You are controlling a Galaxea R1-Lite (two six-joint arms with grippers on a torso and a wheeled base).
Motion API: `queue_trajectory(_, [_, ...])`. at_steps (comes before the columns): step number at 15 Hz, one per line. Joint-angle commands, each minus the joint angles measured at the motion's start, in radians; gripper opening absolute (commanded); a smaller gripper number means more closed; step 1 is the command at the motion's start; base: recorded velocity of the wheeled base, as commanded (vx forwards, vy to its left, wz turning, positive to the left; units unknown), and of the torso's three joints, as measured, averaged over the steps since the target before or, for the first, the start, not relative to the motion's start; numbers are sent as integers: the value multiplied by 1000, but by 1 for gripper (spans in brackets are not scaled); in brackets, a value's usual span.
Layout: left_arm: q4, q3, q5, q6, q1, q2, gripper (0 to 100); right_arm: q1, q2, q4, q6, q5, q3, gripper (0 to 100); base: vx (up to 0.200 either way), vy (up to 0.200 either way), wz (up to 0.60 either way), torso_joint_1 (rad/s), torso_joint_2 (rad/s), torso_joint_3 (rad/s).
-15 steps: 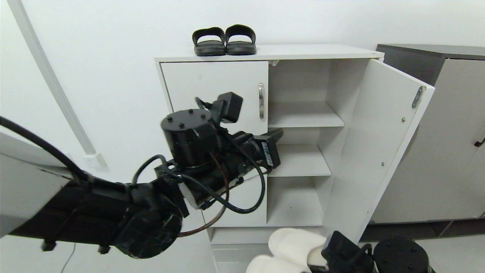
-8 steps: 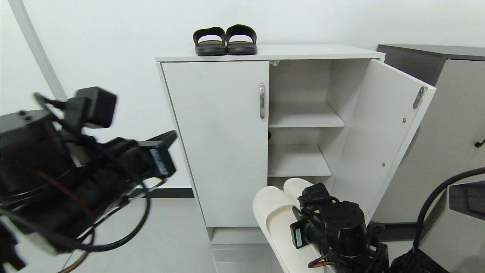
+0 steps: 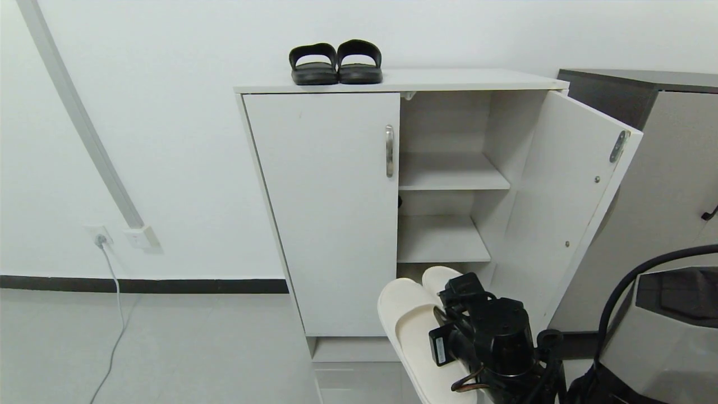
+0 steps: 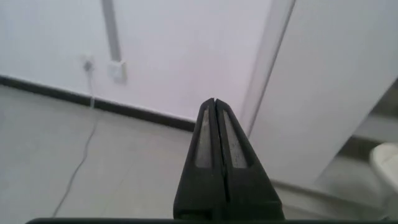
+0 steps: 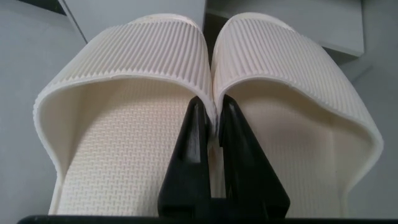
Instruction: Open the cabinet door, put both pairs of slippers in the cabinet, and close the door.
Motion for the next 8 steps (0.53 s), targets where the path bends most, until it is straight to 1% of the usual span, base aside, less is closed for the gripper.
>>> queue_trajectory(1, [94, 181, -99, 23, 92, -331, 0, 0, 1, 1, 0, 0, 1, 0, 0, 0, 0, 0, 0, 0])
queue_trajectory(2, [91, 226, -142, 38, 108, -363, 0, 2, 1, 1, 0, 0, 3, 0, 0, 0, 0, 0, 0, 0])
queue_trajectory(3, [60, 249, -202, 49, 108, -363, 0, 2, 3, 1, 0, 0, 4, 0, 0, 0, 0, 0, 0, 0])
queue_trajectory(4, [35, 255, -253, 49, 108, -363, 0, 2, 3, -1, 0, 0, 9, 0, 0, 0, 0, 0, 0, 0])
queue_trajectory(5, [48, 255, -320, 55, 108, -363, 0, 2, 3, -7, 0, 0, 9, 0, 0, 0, 0, 0, 0, 0])
queue_trajectory(6, [75, 259, -426, 69, 108, -363, 0, 2, 4, -14, 0, 0, 11, 0, 0, 0, 0, 0, 0, 0])
queue_trajectory(7, [71, 258, -490, 83, 108, -363, 0, 2, 12, -19, 0, 0, 11, 0, 0, 0, 0, 0, 0, 0])
queue_trajectory(8, [71, 259, -489, 92, 108, -363, 0, 3, 15, -24, -1, 0, 11, 0, 0, 0, 0, 0, 0, 0])
